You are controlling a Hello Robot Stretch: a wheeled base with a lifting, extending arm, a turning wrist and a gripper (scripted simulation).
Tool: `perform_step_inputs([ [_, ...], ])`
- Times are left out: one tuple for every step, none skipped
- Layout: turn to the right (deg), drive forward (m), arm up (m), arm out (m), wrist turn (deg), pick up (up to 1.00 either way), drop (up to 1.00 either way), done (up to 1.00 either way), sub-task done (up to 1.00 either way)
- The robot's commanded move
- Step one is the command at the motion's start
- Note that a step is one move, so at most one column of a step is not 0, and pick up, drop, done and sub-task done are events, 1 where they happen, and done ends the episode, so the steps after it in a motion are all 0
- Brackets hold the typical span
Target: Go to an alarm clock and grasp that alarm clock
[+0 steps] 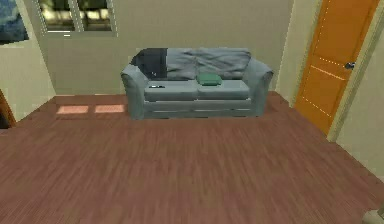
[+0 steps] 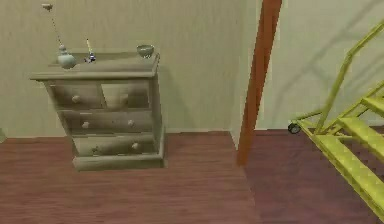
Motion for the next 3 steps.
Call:
perform_step_inputs([
  [0.0, 0.80, 0.00, 0.00, 0.0, 0.00, 0.00, 0.00, 0.00],
  [-45.0, 0.00, 0.00, 0.00, 0.0, 0.00, 0.00, 0.00, 0.00],
  [0.0, 0.50, 0.00, 0.00, 0.0, 0.00, 0.00, 0.00, 0.00],
])
